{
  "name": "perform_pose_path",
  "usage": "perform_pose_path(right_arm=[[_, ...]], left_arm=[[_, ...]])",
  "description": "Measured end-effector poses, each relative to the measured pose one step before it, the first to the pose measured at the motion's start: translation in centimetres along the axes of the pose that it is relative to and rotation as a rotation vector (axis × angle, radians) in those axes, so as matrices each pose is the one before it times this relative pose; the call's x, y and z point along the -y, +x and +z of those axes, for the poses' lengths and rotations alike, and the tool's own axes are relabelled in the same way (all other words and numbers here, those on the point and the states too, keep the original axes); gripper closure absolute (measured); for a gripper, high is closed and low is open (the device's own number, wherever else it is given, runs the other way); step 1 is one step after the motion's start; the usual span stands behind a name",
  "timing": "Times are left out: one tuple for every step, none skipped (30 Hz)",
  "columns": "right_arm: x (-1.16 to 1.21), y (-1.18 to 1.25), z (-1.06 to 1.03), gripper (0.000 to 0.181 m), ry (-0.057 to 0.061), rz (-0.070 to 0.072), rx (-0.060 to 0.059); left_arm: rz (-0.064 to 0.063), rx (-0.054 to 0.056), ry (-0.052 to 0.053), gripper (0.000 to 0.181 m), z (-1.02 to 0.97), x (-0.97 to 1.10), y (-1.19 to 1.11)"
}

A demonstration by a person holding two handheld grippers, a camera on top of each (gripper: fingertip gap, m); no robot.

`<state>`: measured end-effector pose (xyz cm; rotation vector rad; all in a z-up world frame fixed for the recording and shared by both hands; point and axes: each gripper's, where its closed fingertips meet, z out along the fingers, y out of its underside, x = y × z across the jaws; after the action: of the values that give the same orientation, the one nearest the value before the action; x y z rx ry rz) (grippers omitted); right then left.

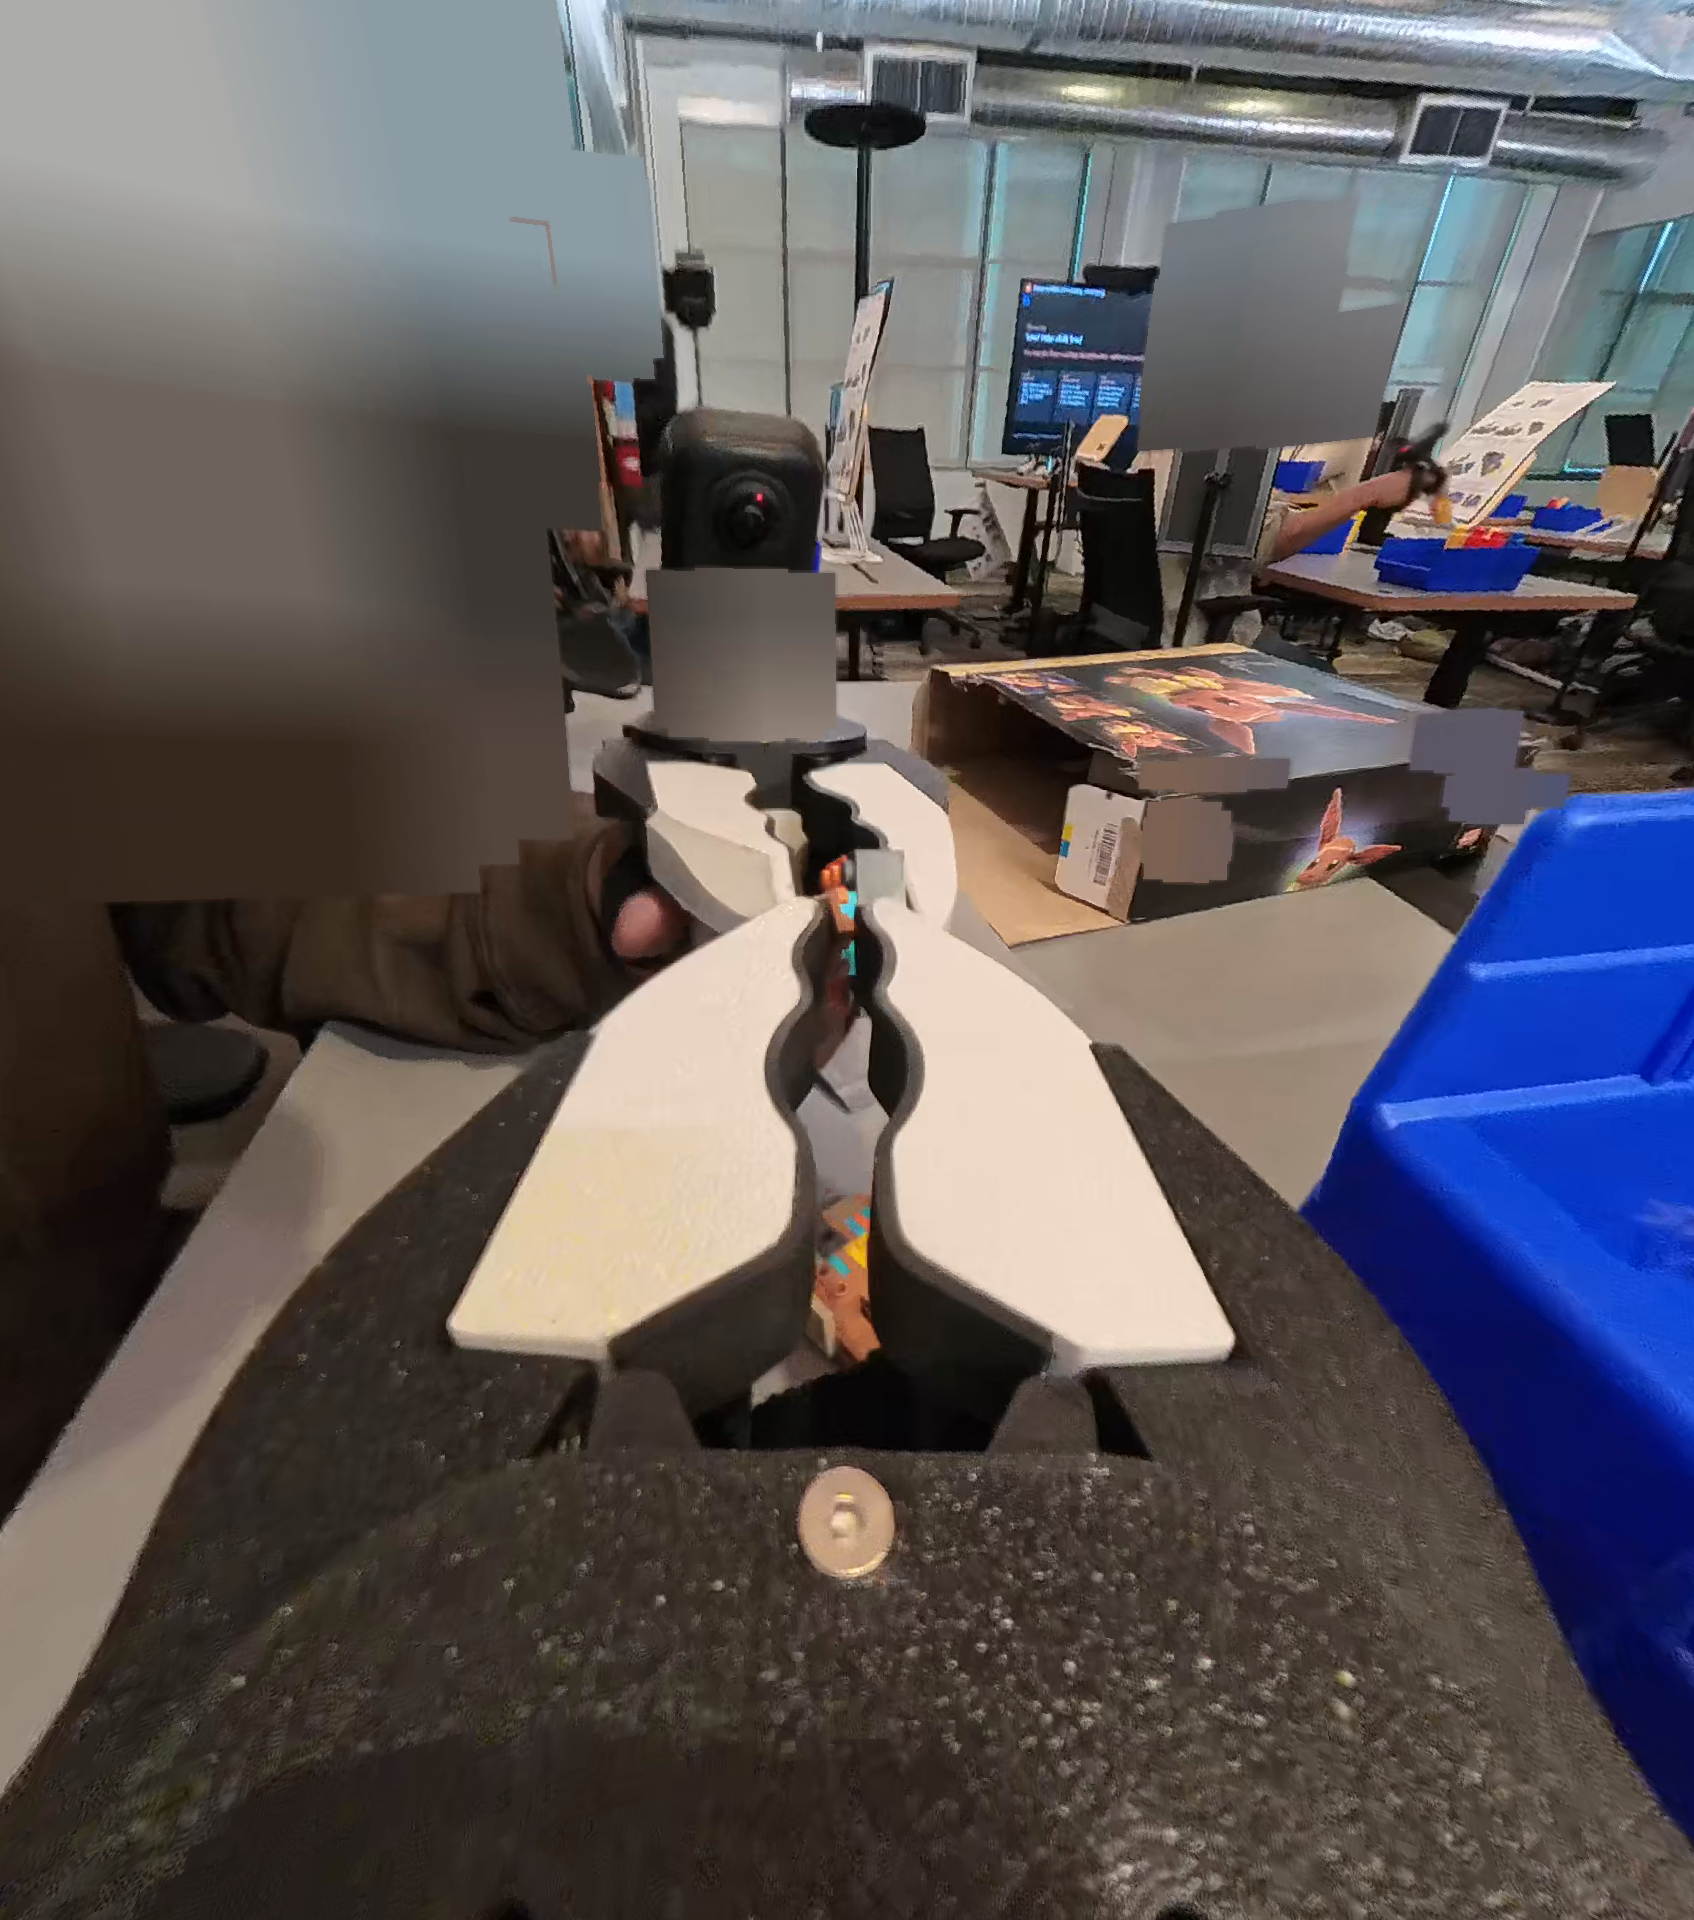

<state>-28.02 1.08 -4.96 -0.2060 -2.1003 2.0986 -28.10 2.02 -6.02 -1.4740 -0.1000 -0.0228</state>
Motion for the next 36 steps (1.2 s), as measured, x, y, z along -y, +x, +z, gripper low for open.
perform_pose_path(right_arm=[[0.058, 0.088, 0.003, 0.177, 0.0191, 0.0328, 0.005], [0.026, 0.131, 0.009, 0.178, 0.0157, 0.0286, 0.0022], [-0.013, 0.12, -0.002, 0.178, 0.0122, 0.0239, 0.001], [-0.013, 0.078, 0.008, 0.178, 0.0097, 0.0202, 0.0019], [-0.002, 0.035, 0.01, 0.178, 0.0091, 0.0148, 0.0034], [-0.003, 0.035, -0.004, 0.178, 0.0079, 0.0074, 0.0012], [-0.018, 0.001, 0.004, 0.178, 0.0055, 0.0049, 0.0032], [0.01, -0.027, 0.002, 0.178, 0.0068, 0.0051, 0.0045], [0.022, -0.038, -0.015, 0.177, 0.0089, 0.0063, 0.0054], [0.021, -0.072, -0.019, 0.178, 0.0091, 0.0084, 0.0101], [0.019, -0.135, -0.021, 0.177, 0.0097, 0.0082, 0.0144], [0.034, -0.131, -0.025, 0.177, 0.0115, 0.0078, 0.0129], [0.026, -0.087, -0.03, 0.178, 0.0105, 0.0096, 0.0101], [0.027, -0.026, -0.023, 0.178, 0.0096, 0.0108, 0.0068], [0.01, 0.009, -0.01, 0.177, 0.0067, 0.0112, 0.0049], [0.018, 0.051, -0.022, 0.177, 0.0066, 0.0085, 0.0016], [0.03, 0.054, -0.019, 0.177, 0.0057, 0.0051, 0.0005], [-0.007, 0.026, 0.005, 0.177, 0.0027, 0.0012, 0.0004], [0.027, 0.024, -0.013, 0.177, 0.0036, -0.0032, -0.0025], [0.053, -0.018, -0.019, 0.178, 0.0044, -0.0057, -0.0012], [0.053, -0.073, -0.007, 0.178, 0.0036, -0.0078, 0.0007], [0.041, -0.04, 0.004, 0.178, 0.0014, -0.0132, -0.0032], [0.007, -0.029, 0.011, 0.178, -0.0004, -0.0177, -0.0064], [-0.026, -0.057, 0.026, 0.178, -0.0031, -0.0206, -0.0054], [-0.068, -0.073, 0.052, 0.178, -0.0067, -0.0294, -0.0085], [-0.005, -0.077, 0.046, 0.178, -0.0029, -0.0336, -0.0102], [0.047, -0.137, 0.03, 0.178, -0.0024, -0.0367, -0.0084], [0.032, -0.069, 0.001, 0.178, -0.0059, -0.0438, -0.0135], [-0.006, 0.047, -0.001, 0.178, -0.0096, -0.045, -0.0188], [-0.047, 0.042, -0.03, 0.178, -0.0122, -0.0462, -0.0161], [-0.064, 0.059, -0.024, 0.178, -0.013, -0.0428, -0.0148], [-0.07, 0.051, -0.012, 0.177, -0.0111, -0.0329, -0.0113], [-0.061, -0.039, -0.013, 0.178, -0.0082, -0.0264, -0.0039], [-0.028, -0.02, -0.017, 0.178, -0.0045, -0.0191, -0.0034], [-0.019, -0.011, -0.021, 0.178, -0.0023, -0.0063, 0.0005], [-0.054, 0.047, -0.018, 0.178, -0.0031, -0.0023, -0.0011]], left_arm=[[-0.0131, -0.0012, 0.001, 0.159, -0.019, -0.038, -0.088], [-0.0098, -0.0005, -0.0007, 0.158, -0.003, -0.054, -0.089], [-0.0074, 0.0032, -0.0015, 0.158, -0.01, -0.075, -0.135], [-0.0067, 0.0015, -0.0009, 0.159, -0.017, -0.069, -0.09], [-0.0074, -0.0036, 0.0034, 0.16, -0.014, 0.011, -0.018], [-0.0116, -0.0076, 0.0074, 0.161, -0.035, 0.075, 0.022], [-0.0168, -0.0123, 0.0054, 0.161, -0.03, 0.047, 0.071], [-0.0205, -0.014, 0.0045, 0.161, -0.011, 0.023, 0.077], [-0.0232, -0.0161, 0.0076, 0.162, -0.017, 0.036, 0.097], [-0.0293, -0.0204, 0.0097, 0.162, -0.012, 0.054, 0.14], [-0.0375, -0.0258, 0.0107, 0.162, -0.012, 0.062, 0.172], [-0.0435, -0.0287, 0.0102, 0.162, -0.029, 0.054, 0.173], [-0.0435, -0.0266, 0.011, 0.162, -0.046, 0.055, 0.113], [-0.0376, -0.0225, 0.0125, 0.162, -0.052, 0.074, 0.085], [-0.0284, -0.0151, 0.0121, 0.162, -0.066, 0.089, 0.025], [-0.0196, -0.0101, 0.0119, 0.161, -0.066, 0.109, 0.024], [-0.0163, -0.0056, 0.0067, 0.161, -0.031, 0.068, -0.022], [-0.0074, 0.0004, 0.0018, 0.161, 0.002, 0.008, -0.038], [0.0045, 0.0065, 0.0003, 0.161, 0.008, 0.014, -0.044], [0.0086, 0.0063, 0.0056, 0.161, 0.011, 0.093, 0.005], [0.0026, 0.0006, 0.0031, 0.162, 0.011, 0.069, 0.044], [-0.0008, 0.0009, 0.0036, 0.162, 0.002, 0.07, 0.008], [0.001, 0.0022, 0.009, 0.162, -0.027, 0.113, -0.017], [0.0032, -0.0002, 0.0121, 0.162, -0.032, 0.127, -0.001], [-0.0018, -0.0009, 0.0175, 0.162, -0.053, 0.173, -0.008], [-0.0149, -0.0109, 0.0118, 0.162, -0.007, 0.053, 0.082], [-0.0224, -0.0166, 0.0101, 0.163, 0.0, 0.005, 0.112], [-0.0212, -0.0078, 0.0097, 0.162, 0.015, 0.008, -0.013], [-0.0162, 0.0038, 0.0098, 0.163, 0.014, 0.022, -0.126], [-0.0137, 0.0036, 0.0042, 0.163, 0.018, -0.031, -0.115], [-0.016, 0.0039, 0.0013, 0.163, 0.001, -0.029, -0.129], [-0.0143, 0.0047, 0.0021, 0.163, 0.007, -0.008, -0.122], [-0.0151, 0.0027, 0.0028, 0.163, -0.017, -0.01, -0.11], [-0.0168, -0.0045, -0.0013, 0.163, 0.006, -0.051, -0.015], [-0.0083, -0.0006, -0.0022, 0.163, 0.006, -0.047, -0.034], [-0.0025, 0.0061, 0.0011, 0.163, 0.012, 0.015, -0.085]])
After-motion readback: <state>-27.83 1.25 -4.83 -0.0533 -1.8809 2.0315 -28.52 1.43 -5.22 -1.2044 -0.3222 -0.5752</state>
